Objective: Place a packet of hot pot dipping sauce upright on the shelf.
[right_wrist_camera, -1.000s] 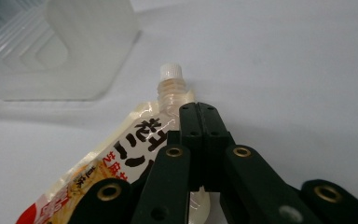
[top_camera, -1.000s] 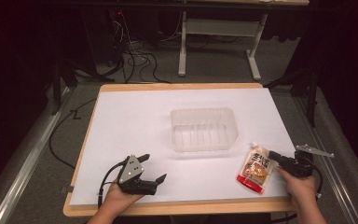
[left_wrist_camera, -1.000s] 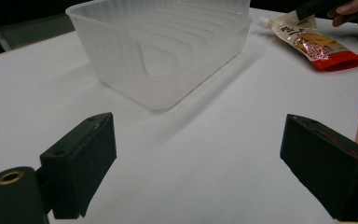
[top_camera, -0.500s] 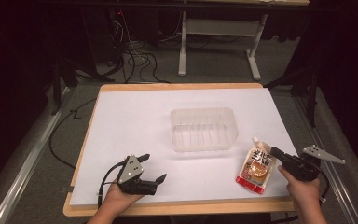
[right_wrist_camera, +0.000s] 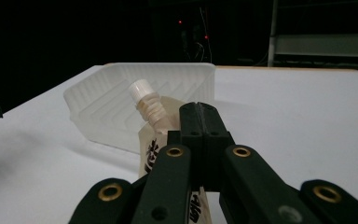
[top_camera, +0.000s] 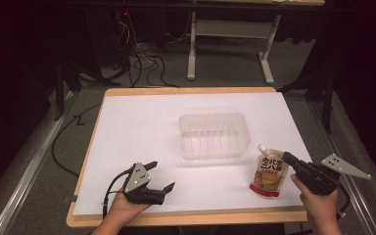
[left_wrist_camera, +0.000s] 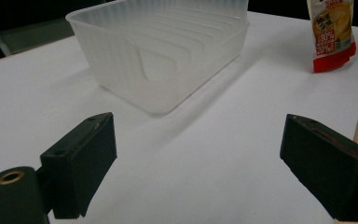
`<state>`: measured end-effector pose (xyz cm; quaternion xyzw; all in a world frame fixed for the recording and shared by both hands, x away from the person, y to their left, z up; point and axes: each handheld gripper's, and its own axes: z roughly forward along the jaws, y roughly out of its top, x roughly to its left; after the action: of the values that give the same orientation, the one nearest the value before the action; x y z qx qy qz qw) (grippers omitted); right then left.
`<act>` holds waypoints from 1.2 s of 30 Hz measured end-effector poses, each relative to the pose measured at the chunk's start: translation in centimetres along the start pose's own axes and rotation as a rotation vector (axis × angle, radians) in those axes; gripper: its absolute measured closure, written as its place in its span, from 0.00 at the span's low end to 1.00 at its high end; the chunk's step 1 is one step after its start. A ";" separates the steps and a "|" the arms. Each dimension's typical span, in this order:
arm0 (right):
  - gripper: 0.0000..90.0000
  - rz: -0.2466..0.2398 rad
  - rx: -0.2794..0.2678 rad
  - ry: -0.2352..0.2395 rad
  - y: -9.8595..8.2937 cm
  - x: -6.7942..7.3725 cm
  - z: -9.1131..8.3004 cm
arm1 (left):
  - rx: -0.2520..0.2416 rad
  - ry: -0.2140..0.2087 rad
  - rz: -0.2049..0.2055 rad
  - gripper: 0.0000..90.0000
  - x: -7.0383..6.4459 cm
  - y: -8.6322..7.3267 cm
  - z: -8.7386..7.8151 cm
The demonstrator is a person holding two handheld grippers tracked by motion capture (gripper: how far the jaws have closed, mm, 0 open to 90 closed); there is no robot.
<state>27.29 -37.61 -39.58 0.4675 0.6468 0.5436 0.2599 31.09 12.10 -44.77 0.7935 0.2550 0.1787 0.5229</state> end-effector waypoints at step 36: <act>1.00 -0.062 -0.108 -0.225 -0.7 -0.1 -1.7 | -0.002 0.002 0.004 0.12 0.1 0.0 -0.2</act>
<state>25.65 -38.43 -39.83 0.4905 0.5977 0.5135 0.3721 31.09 12.32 -44.66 0.7932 0.2537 0.1806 0.5233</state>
